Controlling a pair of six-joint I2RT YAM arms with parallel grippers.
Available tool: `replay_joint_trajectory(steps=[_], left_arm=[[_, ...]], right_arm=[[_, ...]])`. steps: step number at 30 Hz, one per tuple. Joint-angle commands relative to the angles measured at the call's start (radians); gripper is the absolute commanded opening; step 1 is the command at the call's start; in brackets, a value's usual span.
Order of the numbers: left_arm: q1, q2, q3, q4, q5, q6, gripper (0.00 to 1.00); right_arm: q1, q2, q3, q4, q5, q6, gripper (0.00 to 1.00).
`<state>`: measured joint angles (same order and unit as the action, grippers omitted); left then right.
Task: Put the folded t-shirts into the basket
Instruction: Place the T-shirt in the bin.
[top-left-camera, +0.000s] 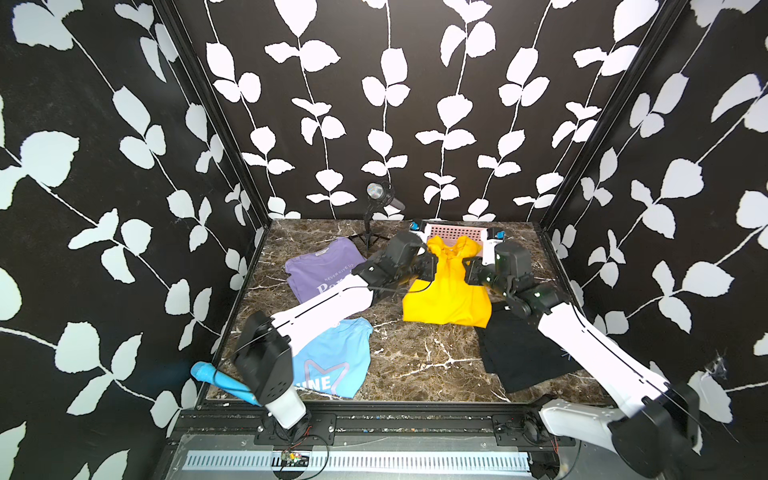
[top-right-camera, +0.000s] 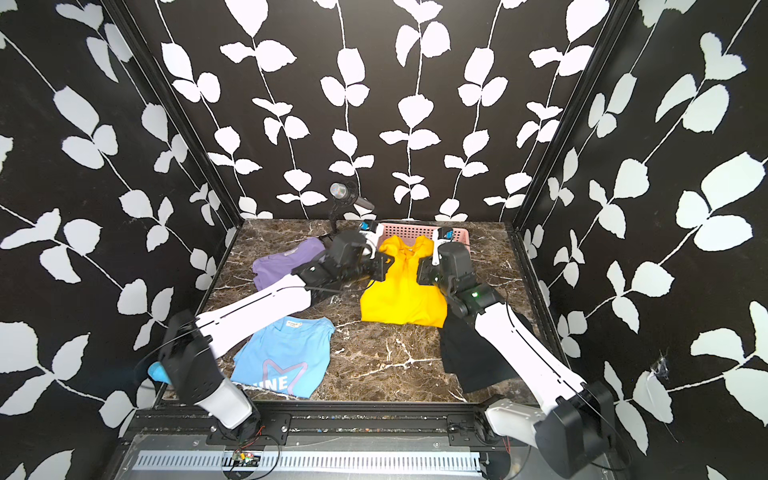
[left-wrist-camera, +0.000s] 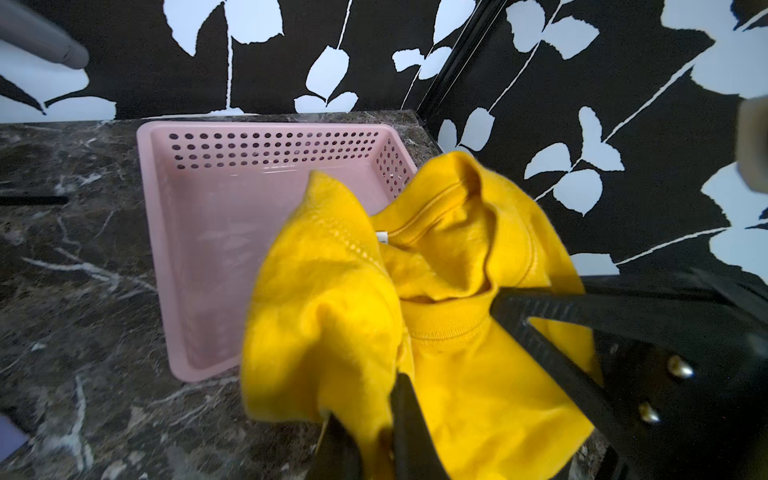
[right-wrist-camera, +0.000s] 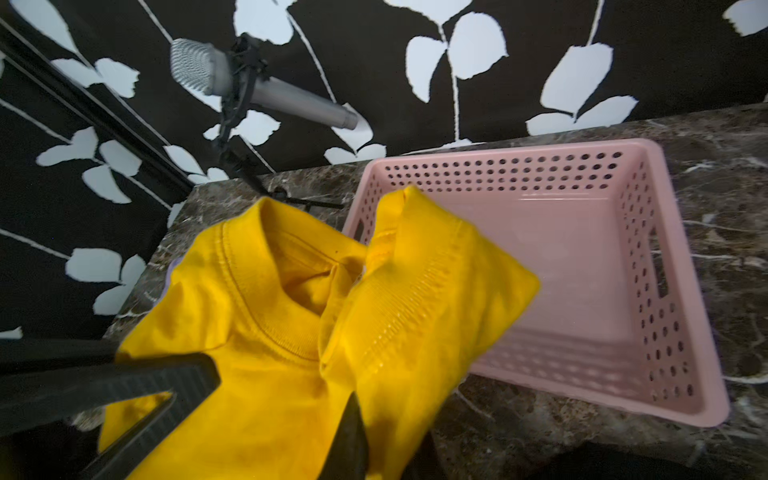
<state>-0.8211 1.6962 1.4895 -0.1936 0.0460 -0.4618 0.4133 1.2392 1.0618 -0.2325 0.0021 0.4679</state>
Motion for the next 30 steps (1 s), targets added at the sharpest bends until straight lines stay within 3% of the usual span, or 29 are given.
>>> replay_joint_trajectory(steps=[1, 15, 30], left_arm=[[0.033, 0.074, 0.138, -0.083, 0.058, 0.047, 0.0], [0.153, 0.49, 0.737, -0.316, 0.14, 0.114, 0.0], [0.187, 0.702, 0.943, -0.251, 0.1, 0.218, 0.0]], right_arm=[[-0.061, 0.042, 0.067, 0.004, -0.018, -0.011, 0.0], [-0.196, 0.311, 0.278, 0.039, -0.015, -0.042, 0.0], [-0.224, 0.546, 0.474, -0.05, -0.019, -0.135, 0.0]])
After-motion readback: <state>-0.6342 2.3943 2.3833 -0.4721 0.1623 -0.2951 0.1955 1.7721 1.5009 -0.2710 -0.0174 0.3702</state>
